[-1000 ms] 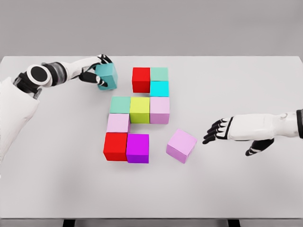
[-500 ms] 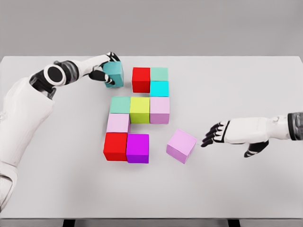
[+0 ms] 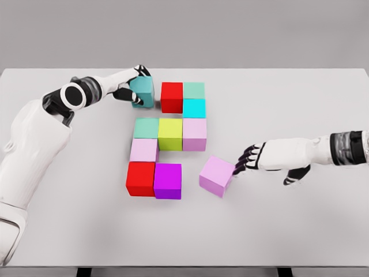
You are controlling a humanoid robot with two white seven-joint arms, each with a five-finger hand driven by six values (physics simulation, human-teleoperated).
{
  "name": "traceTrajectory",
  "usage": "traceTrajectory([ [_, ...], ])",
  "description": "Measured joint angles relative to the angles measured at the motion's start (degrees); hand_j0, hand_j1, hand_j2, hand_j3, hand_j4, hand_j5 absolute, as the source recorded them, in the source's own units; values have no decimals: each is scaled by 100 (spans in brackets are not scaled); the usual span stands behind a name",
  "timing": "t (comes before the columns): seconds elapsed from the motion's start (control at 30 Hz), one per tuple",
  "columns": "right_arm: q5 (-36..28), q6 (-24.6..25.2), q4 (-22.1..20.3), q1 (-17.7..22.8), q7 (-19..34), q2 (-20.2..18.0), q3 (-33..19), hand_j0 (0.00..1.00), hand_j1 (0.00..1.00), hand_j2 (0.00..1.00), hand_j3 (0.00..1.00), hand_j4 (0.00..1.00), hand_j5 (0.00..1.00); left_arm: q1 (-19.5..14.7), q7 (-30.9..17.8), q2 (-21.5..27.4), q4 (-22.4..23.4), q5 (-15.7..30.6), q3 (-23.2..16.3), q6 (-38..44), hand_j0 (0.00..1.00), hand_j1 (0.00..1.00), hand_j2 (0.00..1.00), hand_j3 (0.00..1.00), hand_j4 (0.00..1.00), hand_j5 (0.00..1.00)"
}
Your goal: Assemble the squares on the desktop into the number 2
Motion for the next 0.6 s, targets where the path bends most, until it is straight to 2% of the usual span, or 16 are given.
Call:
traceTrajectory([
  [0.13,3,52,153,-132,0,204,14,100,100,100,100,100,100,9,0,5,-31,-18,21,10,22,22,22,22,22,22],
  [0.17,5,84,220,-141,0,265,20,100,100,100,100,100,100,9,0,5,-33,-23,26,9,30,30,30,30,30,30],
  [0.23,13,132,347,-220,0,370,47,100,100,100,100,100,100,9,4,8,-35,-23,33,9,72,72,72,72,72,72],
  [0.27,16,146,439,-281,0,439,68,100,100,100,100,100,100,9,5,13,-34,-23,36,10,88,88,88,88,88,88],
  [0.37,31,168,714,-369,0,620,187,100,100,100,100,100,100,9,8,22,-33,-24,39,12,96,96,96,96,96,96],
  [0.5,-1,144,922,-369,0,674,210,100,100,100,100,100,100,9,9,25,-33,-25,41,12,97,97,97,97,97,97],
  [0.6,-593,156,1260,-369,1,644,-64,100,100,100,100,100,100,9,10,22,-26,-20,44,12,97,97,97,97,97,97],
])
